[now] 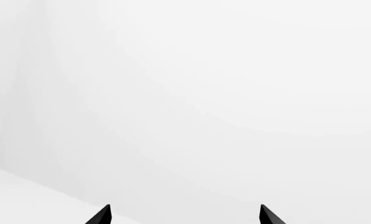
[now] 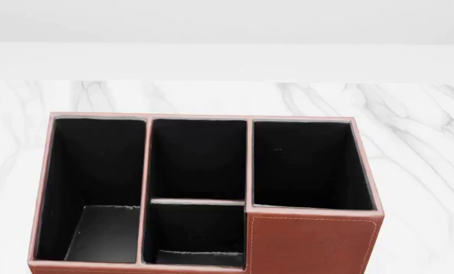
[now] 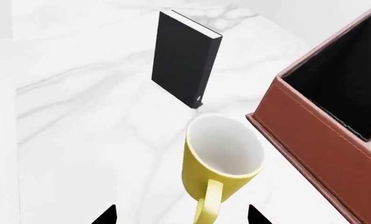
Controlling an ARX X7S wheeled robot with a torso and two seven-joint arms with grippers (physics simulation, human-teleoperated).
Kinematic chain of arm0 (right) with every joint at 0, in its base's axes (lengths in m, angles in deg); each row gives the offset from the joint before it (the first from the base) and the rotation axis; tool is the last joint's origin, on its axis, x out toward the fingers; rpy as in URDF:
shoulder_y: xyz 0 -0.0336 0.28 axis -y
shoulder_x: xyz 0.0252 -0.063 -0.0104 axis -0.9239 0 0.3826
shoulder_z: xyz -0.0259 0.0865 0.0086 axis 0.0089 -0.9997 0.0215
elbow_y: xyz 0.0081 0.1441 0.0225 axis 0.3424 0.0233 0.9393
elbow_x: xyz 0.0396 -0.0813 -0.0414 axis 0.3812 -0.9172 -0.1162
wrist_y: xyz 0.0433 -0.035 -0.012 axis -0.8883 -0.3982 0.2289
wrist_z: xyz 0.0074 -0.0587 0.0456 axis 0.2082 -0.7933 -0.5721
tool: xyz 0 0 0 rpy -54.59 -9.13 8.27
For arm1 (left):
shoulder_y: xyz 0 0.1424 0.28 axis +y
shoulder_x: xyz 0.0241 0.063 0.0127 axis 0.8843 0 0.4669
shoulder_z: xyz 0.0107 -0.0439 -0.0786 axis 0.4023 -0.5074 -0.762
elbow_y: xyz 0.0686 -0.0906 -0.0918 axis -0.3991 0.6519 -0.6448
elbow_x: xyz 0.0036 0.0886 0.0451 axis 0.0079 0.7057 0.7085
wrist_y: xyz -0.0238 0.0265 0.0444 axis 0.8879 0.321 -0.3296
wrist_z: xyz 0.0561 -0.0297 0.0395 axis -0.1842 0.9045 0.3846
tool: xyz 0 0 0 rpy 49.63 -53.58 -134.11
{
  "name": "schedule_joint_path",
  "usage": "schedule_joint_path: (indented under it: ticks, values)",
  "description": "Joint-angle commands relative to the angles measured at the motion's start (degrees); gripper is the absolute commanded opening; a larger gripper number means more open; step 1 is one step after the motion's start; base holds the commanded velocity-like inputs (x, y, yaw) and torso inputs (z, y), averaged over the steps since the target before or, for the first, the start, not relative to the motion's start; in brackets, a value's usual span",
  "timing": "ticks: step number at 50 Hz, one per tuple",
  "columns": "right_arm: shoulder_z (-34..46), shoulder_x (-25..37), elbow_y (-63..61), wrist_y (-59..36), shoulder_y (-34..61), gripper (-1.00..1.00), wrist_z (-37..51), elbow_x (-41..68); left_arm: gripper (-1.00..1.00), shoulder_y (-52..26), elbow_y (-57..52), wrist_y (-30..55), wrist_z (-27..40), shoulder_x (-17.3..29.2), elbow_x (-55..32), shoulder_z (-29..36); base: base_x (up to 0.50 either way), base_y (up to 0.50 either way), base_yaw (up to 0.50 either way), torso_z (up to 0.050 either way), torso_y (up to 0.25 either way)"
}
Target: Pick up the yellow and white mug and place it to the right of the caddy.
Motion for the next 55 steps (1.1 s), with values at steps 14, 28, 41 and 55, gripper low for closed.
schedule_joint_path:
  ticks: [14,28,41,55]
  values:
    - [-4.0,5.6,8.0,7.6,-3.4,1.00,-8.9,2.1,1.00,-0.2,0.0,0.0,0.0,-0.3,0.2,0.6,0.00,0.00,0.00,0.000,0.000]
    - [-4.9,5.1,10.7,7.9,-4.9,1.00,-11.9,3.6,1.00,-0.7,0.0,0.0,0.0,-0.7,1.3,2.1,0.00,0.00,0.00,0.000,0.000]
    - [-6.8,7.7,12.6,10.7,-4.9,1.00,-15.6,5.2,1.00,-0.9,0.0,0.0,0.0,-1.1,1.6,2.8,0.00,0.00,0.00,0.000,0.000]
    - [-7.9,8.2,15.3,11.2,-5.7,1.00,-18.3,7.0,1.00,-1.0,0.0,0.0,0.0,-1.2,1.6,2.9,0.00,0.00,0.00,0.000,0.000]
